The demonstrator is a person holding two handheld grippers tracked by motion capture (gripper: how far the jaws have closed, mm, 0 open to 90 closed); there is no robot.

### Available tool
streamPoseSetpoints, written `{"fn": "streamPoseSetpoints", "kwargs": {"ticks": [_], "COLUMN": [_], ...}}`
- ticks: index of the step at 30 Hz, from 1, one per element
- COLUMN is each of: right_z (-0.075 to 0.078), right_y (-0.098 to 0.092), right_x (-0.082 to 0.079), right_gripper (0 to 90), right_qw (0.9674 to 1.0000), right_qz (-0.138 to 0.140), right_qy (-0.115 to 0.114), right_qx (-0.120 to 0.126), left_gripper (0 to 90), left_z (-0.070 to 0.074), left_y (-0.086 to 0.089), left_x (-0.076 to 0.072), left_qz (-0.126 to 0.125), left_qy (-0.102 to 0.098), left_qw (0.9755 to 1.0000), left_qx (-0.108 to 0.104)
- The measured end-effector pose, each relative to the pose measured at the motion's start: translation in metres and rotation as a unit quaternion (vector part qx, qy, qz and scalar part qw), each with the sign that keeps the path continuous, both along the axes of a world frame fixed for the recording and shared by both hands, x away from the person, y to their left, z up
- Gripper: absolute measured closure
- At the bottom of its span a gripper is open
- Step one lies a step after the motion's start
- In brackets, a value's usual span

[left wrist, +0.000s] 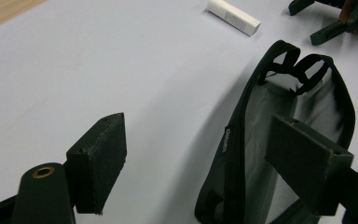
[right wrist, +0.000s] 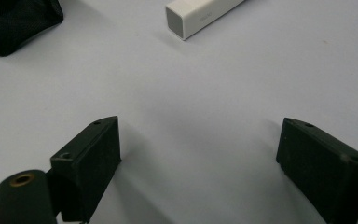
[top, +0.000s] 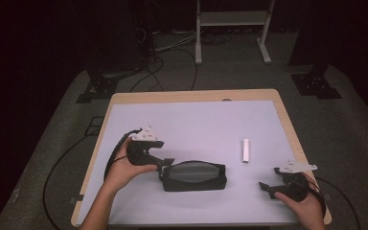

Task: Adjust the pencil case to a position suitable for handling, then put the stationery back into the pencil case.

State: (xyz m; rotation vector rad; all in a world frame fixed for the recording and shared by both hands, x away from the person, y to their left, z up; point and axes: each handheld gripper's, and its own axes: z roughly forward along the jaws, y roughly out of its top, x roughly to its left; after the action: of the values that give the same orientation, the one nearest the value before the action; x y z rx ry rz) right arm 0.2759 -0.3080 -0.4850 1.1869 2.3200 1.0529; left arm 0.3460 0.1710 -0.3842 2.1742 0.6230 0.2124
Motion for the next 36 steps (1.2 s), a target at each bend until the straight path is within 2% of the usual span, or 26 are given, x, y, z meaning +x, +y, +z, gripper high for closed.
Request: {"fn": "streamPoseSetpoints", "kwargs": {"ticks": [9, 10, 15, 21, 26, 28, 32, 36], "right_z": [0.0, 0.0, 0.0, 0.0, 0.0, 0.0, 0.0, 0.0], "right_y": [0.0, 0.0, 0.001, 0.001, 0.002, 0.002, 0.003, 0.003], "right_x": [0.0, 0.0, 0.0, 0.0, -0.001, -0.001, -0.001, -0.001], "right_gripper": [12.4, 12.4, 12.4, 12.4, 12.4, 12.4, 12.4, 12.4], "right_qw": [1.0, 1.0, 1.0, 1.0, 1.0, 1.0, 0.9999, 0.9999], "right_qz": [0.0, 0.0, 0.0, 0.0, 0.0, 0.0, 0.0, -0.001], "right_qy": [-0.001, -0.001, -0.002, -0.003, -0.003, -0.003, -0.004, -0.004], "right_qx": [-0.002, -0.002, -0.003, -0.006, -0.008, -0.008, -0.012, -0.014], "left_gripper": [17.8, 17.2, 14.6, 10.3, 9.7, 9.4, 9.0, 9.0], "left_z": [-0.002, -0.004, -0.007, -0.016, -0.029, -0.031, -0.045, -0.053], "left_y": [0.024, 0.032, 0.043, 0.059, 0.07, 0.072, 0.078, 0.08], "left_x": [-0.01, -0.013, -0.018, -0.028, -0.035, -0.036, -0.044, -0.048], "left_qz": [0.033, 0.045, 0.063, 0.091, 0.117, 0.121, 0.14, 0.148], "left_qy": [-0.002, -0.002, -0.003, -0.003, -0.002, -0.003, 0.0, 0.001], "left_qw": [0.9995, 0.999, 0.998, 0.9957, 0.9928, 0.9924, 0.9894, 0.988], "left_qx": [0.003, 0.006, 0.008, 0.018, 0.025, 0.025, 0.038, 0.043]}}
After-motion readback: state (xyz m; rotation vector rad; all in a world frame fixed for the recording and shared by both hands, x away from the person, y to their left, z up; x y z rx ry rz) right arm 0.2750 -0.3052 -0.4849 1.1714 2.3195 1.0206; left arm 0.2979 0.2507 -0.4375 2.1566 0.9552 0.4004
